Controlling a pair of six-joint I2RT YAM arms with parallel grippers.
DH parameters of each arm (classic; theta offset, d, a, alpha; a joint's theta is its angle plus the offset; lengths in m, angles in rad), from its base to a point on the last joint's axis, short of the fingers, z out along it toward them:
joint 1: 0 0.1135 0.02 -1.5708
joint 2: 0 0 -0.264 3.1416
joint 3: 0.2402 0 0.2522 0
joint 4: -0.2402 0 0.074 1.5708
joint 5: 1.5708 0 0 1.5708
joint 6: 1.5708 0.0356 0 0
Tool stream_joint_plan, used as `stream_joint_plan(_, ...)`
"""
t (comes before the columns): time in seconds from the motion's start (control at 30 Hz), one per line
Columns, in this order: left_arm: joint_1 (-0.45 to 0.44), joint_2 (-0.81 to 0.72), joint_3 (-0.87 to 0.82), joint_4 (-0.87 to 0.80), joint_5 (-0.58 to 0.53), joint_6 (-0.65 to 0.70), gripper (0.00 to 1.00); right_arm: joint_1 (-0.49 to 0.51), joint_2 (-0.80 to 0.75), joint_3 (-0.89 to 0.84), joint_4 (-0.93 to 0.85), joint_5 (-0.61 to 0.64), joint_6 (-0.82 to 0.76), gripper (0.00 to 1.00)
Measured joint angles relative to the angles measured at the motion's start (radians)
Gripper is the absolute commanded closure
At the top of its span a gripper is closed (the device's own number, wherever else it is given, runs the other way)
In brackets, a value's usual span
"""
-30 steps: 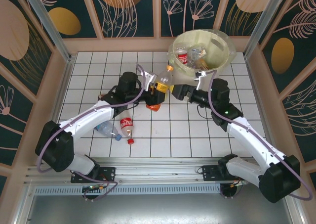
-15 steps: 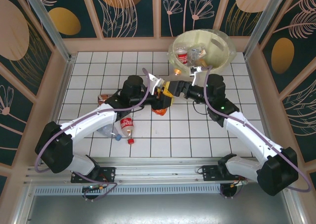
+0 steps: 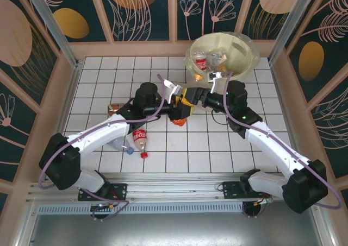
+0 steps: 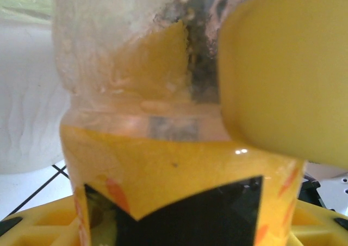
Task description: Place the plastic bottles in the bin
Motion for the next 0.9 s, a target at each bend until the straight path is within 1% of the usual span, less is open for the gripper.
stream_joint_plan(0.17, -0.002, 0.011, 0.0, 0.004, 0.006, -0.003, 0.42, 0.0, 0.001, 0.0, 0.001, 0.003, 0.0, 0.35)
stream_joint_plan(0.23, -0.002, 0.013, 0.0, 0.01, 0.005, -0.006, 0.38, 0.0, 0.001, 0.0, 0.001, 0.005, 0.0, 0.37)
stream_joint_plan(0.3, -0.002, 0.016, 0.001, 0.015, 0.005, -0.008, 0.32, 0.0, 0.001, 0.0, 0.0, 0.009, -0.005, 0.39)
stream_joint_plan(0.33, -0.002, 0.017, 0.001, 0.018, 0.002, -0.011, 0.27, 0.0, 0.0, 0.0, -0.002, 0.012, -0.007, 0.39)
stream_joint_plan(0.53, -0.002, 0.018, 0.006, 0.063, -0.013, -0.025, 0.02, 0.0, -0.021, 0.045, -0.067, 0.042, -0.049, 0.4)
stream_joint_plan(0.73, -0.002, 0.01, 0.025, 0.096, -0.027, -0.024, 0.01, 0.0, -0.069, 0.134, -0.152, 0.111, -0.115, 0.4)
stream_joint_plan(0.9, -0.002, -0.044, 0.024, 0.088, -0.043, 0.008, 0.01, -0.014, -0.081, 0.237, -0.225, 0.177, -0.193, 0.41)
